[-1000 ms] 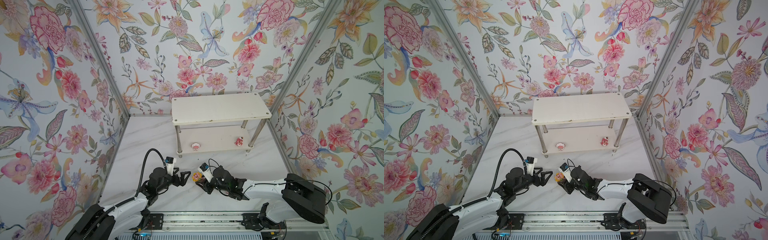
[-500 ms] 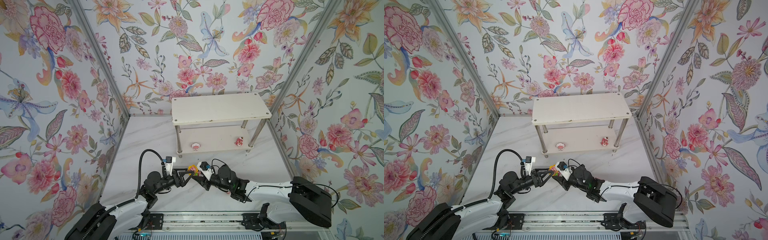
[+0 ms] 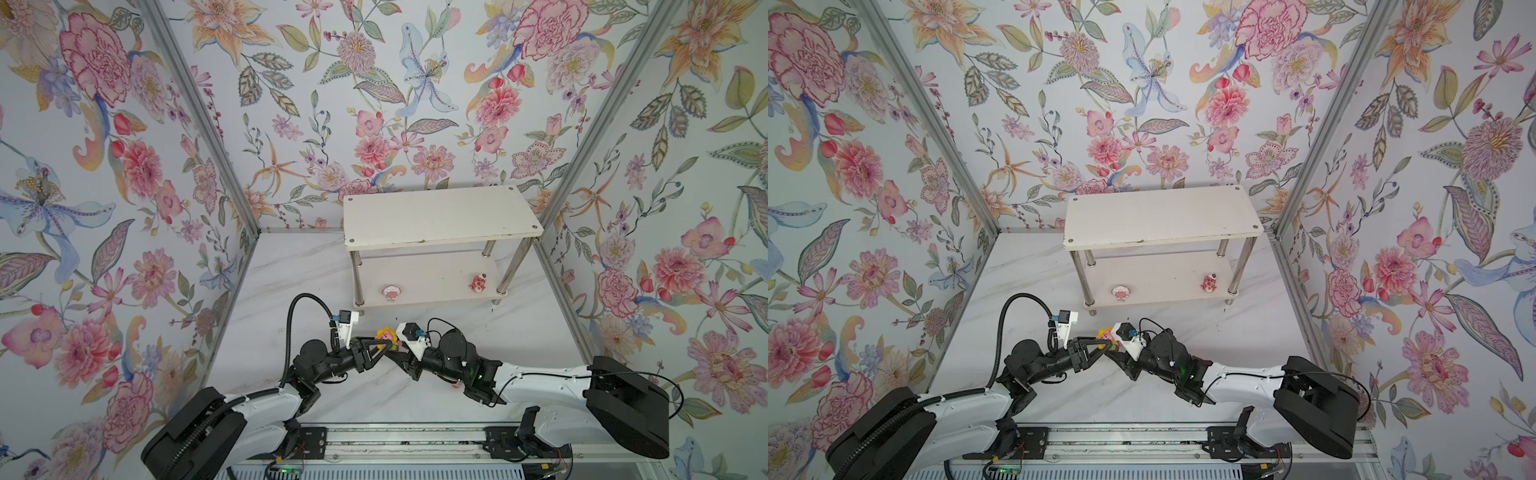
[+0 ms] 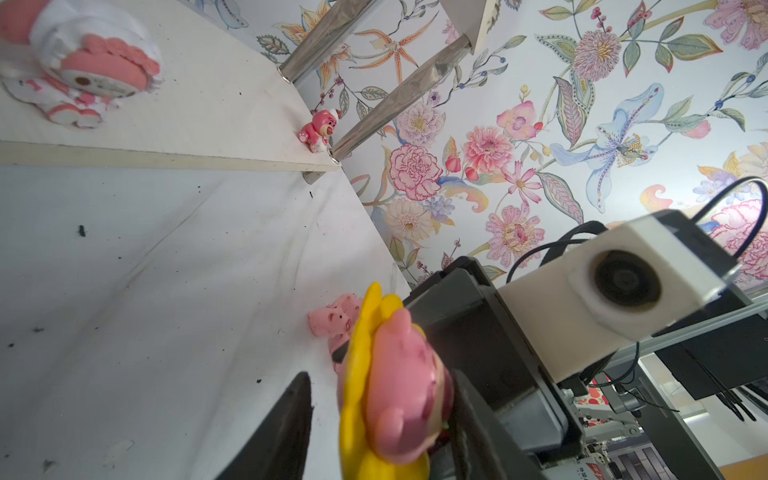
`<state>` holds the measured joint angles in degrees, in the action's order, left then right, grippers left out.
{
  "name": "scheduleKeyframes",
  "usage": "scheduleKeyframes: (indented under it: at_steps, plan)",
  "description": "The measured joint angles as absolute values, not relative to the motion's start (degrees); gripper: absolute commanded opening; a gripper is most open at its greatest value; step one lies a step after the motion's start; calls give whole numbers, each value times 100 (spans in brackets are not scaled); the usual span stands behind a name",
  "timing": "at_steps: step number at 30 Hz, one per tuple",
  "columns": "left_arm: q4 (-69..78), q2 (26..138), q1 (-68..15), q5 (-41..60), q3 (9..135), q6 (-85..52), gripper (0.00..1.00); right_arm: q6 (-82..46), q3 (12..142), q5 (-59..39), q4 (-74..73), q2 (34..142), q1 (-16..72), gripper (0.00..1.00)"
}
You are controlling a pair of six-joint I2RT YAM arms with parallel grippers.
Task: Place and organize the plastic toys onto the shelf
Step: 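Carry the yellow-maned bear with the right gripper into the left gripper, then take the yellow-maned bear with the left gripper while the right gripper withdraws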
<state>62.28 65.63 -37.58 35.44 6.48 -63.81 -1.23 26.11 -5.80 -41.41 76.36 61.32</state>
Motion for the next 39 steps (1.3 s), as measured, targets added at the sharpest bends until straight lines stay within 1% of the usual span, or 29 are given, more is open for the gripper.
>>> scheduleKeyframes:
  at_steps: [2,4,7,8,9,10,12,13,14,16,20,26,31,34,37,39]
  plan:
    - [6230,6606,-3765,3575,714,-6368,43,-126,2582,-582,-4145,7629,6165,22]
    - [6224,6646,-3769,3592,766,-6351,35,-128,2543,-565,-4158,7616,6198,23]
    - [6215,6735,-3793,3590,788,-6257,23,-156,2517,-539,-4156,7601,6204,27]
    - [6213,6768,-3795,3605,803,-6235,21,-176,2488,-530,-4169,7590,6204,30]
    - [6211,6805,-3809,3623,814,-6224,19,-193,2453,-519,-4178,7568,6206,35]
    - [6206,6831,-3826,3636,829,-6215,15,-202,2418,-506,-4182,7542,6208,44]
    - [6130,6906,-3833,3691,932,-6193,11,-257,2342,-484,-4189,7463,6206,64]
    - [6099,6938,-3833,3691,1004,-6167,10,-281,2309,-454,-4182,7413,6202,71]
    - [6040,6967,-3833,3691,1105,-6114,8,-333,2276,-432,-4160,7349,6195,77]
    - [5861,7022,-3833,3693,1358,-5920,5,-421,2239,-370,-3972,7159,6171,81]
    - [5006,7133,-3883,3660,2198,-5052,0,-738,2062,-45,-3277,6429,6064,83]
    - [3328,7583,-3975,3232,3719,-3223,0,-1520,1406,521,-1601,4729,6023,83]
    - [2377,8230,-4023,2810,4606,-1990,0,-2198,974,882,-285,3089,6040,80]
    - [1938,8689,-4097,2602,5063,-1376,0,-2432,956,1107,331,2322,6080,80]
    - [1693,9207,-4189,2475,5529,-878,0,-2554,976,1271,805,1951,6095,79]
    - [1562,9526,-4235,2449,5815,-617,0,-2598,991,1315,1061,1905,6106,79]
